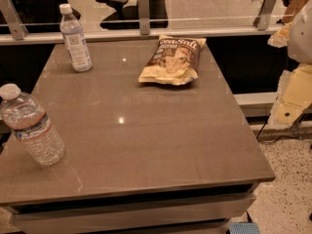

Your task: Knock water bottle over

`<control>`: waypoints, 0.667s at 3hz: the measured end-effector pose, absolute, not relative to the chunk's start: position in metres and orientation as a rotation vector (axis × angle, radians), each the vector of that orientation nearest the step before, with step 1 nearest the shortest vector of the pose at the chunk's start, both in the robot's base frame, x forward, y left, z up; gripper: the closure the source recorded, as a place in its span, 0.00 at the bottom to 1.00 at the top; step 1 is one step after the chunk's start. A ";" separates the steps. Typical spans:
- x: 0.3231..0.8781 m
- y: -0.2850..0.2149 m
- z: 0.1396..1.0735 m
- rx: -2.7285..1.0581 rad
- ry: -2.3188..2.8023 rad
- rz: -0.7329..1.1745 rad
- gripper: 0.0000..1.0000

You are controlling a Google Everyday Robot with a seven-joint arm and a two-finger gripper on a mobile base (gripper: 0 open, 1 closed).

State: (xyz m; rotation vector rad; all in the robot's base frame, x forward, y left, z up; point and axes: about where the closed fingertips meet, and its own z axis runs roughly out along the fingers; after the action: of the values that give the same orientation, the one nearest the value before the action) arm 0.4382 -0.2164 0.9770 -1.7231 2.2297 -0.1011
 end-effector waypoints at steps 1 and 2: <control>0.438 -0.216 0.977 -1.723 2.230 -0.101 0.00; 0.438 -0.208 0.971 -1.711 2.188 -0.036 0.00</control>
Offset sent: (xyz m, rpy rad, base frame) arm -0.0019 0.0199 -0.0203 0.1592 0.0042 0.0554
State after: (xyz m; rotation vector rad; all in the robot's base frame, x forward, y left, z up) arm 0.4375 -0.2084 0.9711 -1.7114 2.1881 -0.0362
